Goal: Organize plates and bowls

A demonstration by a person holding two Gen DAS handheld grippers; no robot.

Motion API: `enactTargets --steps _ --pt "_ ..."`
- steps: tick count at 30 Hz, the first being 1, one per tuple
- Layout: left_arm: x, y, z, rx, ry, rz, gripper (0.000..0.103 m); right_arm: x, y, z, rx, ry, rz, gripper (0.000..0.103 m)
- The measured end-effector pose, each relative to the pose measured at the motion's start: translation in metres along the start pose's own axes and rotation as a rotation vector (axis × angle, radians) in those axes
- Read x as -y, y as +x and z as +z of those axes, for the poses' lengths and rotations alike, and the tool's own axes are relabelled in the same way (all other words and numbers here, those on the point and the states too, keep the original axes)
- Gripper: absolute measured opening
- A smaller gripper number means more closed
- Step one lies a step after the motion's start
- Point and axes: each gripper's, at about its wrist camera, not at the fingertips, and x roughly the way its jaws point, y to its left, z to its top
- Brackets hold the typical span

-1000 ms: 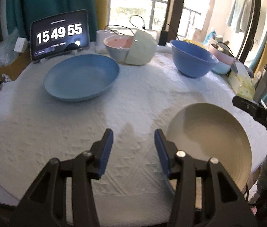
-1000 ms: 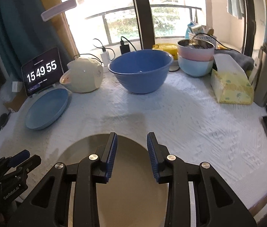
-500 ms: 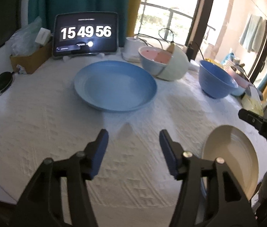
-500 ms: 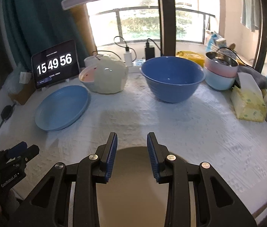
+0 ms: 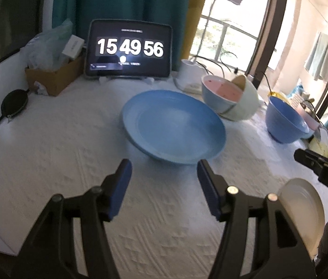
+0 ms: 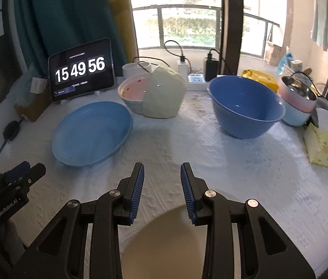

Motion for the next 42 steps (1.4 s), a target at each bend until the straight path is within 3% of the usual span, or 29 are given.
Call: enactTargets --steps 6,18,42 --pt "-0.018 0.008 0.011 0.019 -0.019 0.024 0.06 -0.014 0.016 0.008 -0.021 -0.02 0.013 0.035" --pt "-0.041 0.036 0.021 -0.017 -0.066 0.025 0.06 -0.039 0.051 0.019 -0.084 -0.054 0.038 0.035" --pt "-0.059 0.074 0.025 -0.093 -0.123 0.016 0.06 -0.067 0.126 0.034 -0.227 -0.037 0.11 0.035"
